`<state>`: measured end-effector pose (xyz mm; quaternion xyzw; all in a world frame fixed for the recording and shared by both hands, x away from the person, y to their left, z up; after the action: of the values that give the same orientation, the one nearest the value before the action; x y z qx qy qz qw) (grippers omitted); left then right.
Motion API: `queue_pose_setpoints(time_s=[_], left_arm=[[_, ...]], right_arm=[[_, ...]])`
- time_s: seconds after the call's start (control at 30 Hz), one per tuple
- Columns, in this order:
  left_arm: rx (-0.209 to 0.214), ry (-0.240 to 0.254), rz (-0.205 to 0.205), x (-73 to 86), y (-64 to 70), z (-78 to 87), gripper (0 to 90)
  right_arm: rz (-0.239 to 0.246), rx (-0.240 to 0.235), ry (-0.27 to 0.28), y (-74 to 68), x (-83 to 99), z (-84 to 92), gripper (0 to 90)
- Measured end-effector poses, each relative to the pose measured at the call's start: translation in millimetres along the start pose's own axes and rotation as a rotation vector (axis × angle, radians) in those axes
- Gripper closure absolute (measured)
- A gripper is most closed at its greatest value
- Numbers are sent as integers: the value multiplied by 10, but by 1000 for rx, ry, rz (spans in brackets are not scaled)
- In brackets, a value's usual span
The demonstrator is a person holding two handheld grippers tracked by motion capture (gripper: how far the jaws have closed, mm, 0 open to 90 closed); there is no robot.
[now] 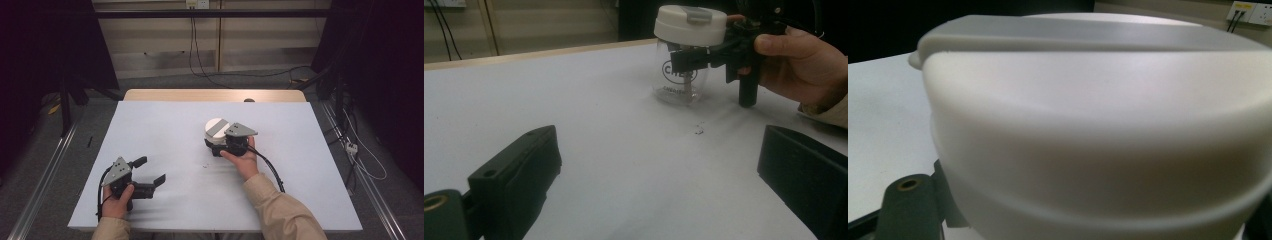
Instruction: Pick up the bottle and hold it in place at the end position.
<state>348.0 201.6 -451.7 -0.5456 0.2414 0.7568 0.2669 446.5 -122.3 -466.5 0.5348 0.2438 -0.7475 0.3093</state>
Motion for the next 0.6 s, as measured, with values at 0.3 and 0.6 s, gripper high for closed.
queue_pose_setpoints(time_s=[0.3, 0.6], left_arm=[[-4, -1, 26, -85, 69, -137, 33], [-4, -2, 30, -188, 134, -221, 33]], right_arm=[[-9, -1, -1, 7, 11, 14, 185], [-15, -6, 2, 12, 17, 10, 185]])
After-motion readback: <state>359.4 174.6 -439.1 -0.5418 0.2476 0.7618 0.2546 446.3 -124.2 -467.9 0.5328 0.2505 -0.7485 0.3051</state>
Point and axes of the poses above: each handheld gripper's, and its own axes: z roughly backward along the jaws, x roughly out of its underside, y roughly to its right, the point moved 2 cm from there along -z, roughly forward along the jaws, and after that the axes turned 7 degrees about -x, right-handed, at the moved point
